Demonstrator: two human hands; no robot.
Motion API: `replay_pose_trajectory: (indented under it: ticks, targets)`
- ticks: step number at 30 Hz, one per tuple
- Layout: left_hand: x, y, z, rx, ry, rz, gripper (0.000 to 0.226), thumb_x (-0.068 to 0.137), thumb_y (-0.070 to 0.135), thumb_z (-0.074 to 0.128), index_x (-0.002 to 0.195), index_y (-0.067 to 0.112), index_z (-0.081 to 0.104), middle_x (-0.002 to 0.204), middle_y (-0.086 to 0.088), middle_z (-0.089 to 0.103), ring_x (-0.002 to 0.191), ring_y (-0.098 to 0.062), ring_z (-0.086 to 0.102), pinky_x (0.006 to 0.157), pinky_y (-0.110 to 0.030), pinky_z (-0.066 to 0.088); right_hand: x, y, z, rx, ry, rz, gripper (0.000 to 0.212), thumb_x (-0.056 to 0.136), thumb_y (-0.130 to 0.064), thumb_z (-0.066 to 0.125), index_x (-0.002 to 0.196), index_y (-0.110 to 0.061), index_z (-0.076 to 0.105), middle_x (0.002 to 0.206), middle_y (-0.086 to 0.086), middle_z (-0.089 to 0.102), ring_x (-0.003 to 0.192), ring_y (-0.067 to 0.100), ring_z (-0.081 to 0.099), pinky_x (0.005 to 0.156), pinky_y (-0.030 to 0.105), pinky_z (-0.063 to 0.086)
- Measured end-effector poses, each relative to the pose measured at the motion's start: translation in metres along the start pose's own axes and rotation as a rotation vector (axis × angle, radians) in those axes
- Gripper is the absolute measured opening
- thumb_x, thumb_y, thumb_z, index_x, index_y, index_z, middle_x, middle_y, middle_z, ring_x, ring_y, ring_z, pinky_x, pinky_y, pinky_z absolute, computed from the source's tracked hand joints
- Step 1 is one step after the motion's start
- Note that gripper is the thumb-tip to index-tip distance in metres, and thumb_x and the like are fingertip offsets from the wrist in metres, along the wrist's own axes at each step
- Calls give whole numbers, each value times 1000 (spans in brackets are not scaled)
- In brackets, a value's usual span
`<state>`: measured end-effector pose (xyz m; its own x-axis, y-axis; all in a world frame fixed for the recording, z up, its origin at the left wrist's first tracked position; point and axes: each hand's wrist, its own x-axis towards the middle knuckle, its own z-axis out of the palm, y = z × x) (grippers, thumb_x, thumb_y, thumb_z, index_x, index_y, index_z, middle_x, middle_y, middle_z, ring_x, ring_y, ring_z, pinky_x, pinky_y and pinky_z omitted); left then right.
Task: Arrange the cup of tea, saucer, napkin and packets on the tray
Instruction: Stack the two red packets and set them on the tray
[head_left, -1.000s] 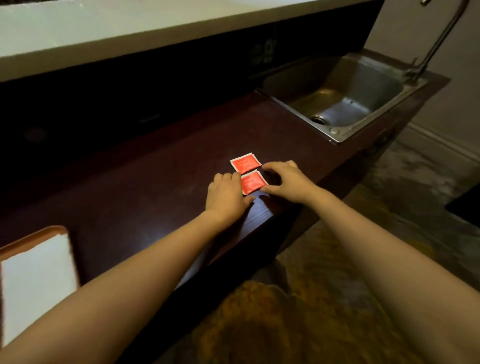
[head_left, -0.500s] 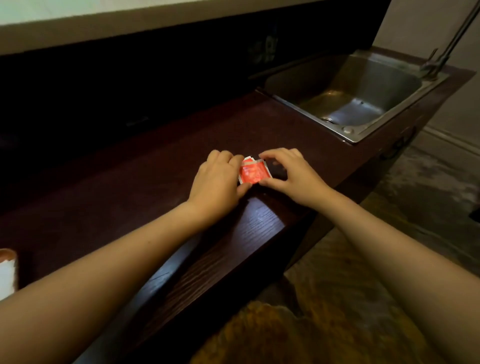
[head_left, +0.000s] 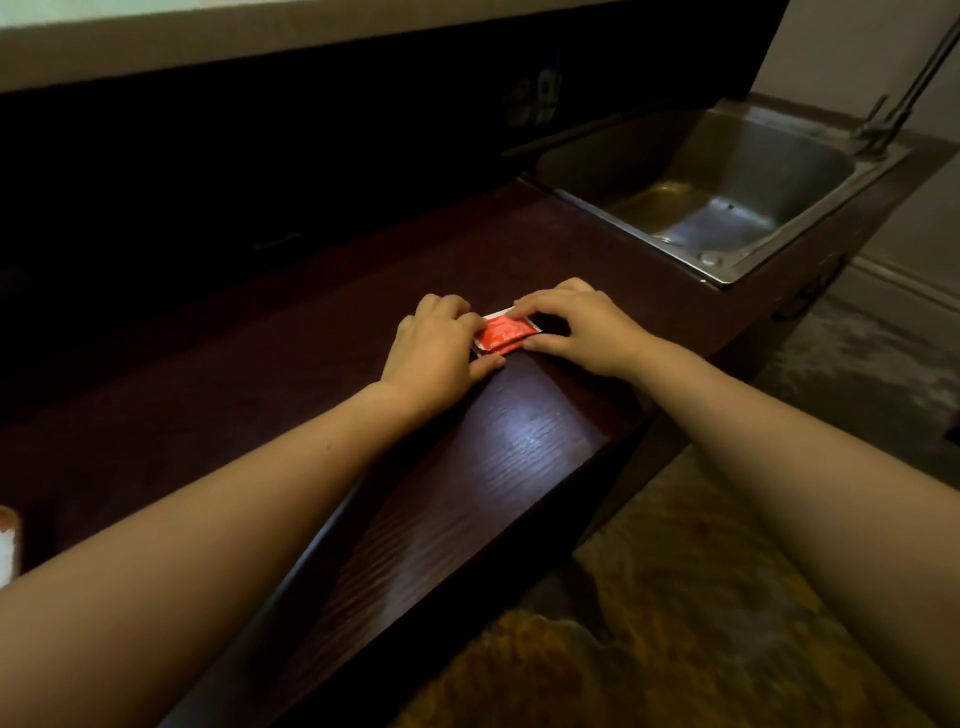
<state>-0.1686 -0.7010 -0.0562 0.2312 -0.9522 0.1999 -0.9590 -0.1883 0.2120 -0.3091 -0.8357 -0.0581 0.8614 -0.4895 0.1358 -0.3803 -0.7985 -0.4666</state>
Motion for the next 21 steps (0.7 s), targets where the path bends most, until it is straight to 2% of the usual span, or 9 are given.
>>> replay_pose_trajectory:
  ticks: [4, 8, 12, 15, 18, 21]
  targets:
    - [4, 1, -3, 128, -58, 91, 48, 90, 40, 46, 125, 8, 51, 122, -13, 52, 112, -30, 45, 92, -41, 40, 2, -1, 7, -50, 70, -11, 31, 84, -34, 59, 115, -34, 58, 114, -1, 62, 103, 12, 42, 93, 32, 28]
    - [9, 1, -8, 211, -35, 192, 37, 96, 28, 34, 121, 6, 48, 109, -17, 59, 99, -34, 54, 82, -44, 46, -1, -6, 10, 0, 160, -1, 24, 89, -34, 51, 109, -32, 63, 105, -4, 68, 98, 12, 44, 96, 38, 36]
    - [9, -5, -14, 129, -4, 219, 29, 93, 28, 39, 115, 10, 47, 104, -14, 63, 95, -32, 58, 73, -43, 48, 4, -22, 12, -32, 184, 25, 26, 92, -31, 46, 106, -23, 66, 110, 0, 68, 108, 23, 51, 100, 43, 36]
    - [5, -14, -19, 67, 69, 170, 26, 93, 28, 41, 112, 13, 50, 102, -13, 65, 92, -33, 60, 68, -41, 46, 5, -36, 11, 0, 184, 41, 25, 93, -28, 46, 95, -17, 68, 107, 5, 66, 107, 27, 54, 98, 41, 37]
    - [-4, -21, -26, -50, 62, 31, 27, 92, 28, 41, 114, 16, 53, 107, -14, 65, 95, -35, 60, 74, -40, 45, 3, -59, 9, 62, 160, -1, 24, 90, -21, 51, 109, -10, 62, 112, 12, 62, 107, 25, 55, 94, 35, 41]
    - [-17, -29, -43, -198, 16, -67, 28, 92, 24, 46, 116, 14, 55, 111, -16, 66, 101, -34, 60, 81, -36, 46, -5, -84, 5, 9, 62, -127, 52, 82, -28, 64, 128, -11, 47, 127, 9, 52, 118, 22, 48, 100, 33, 40]
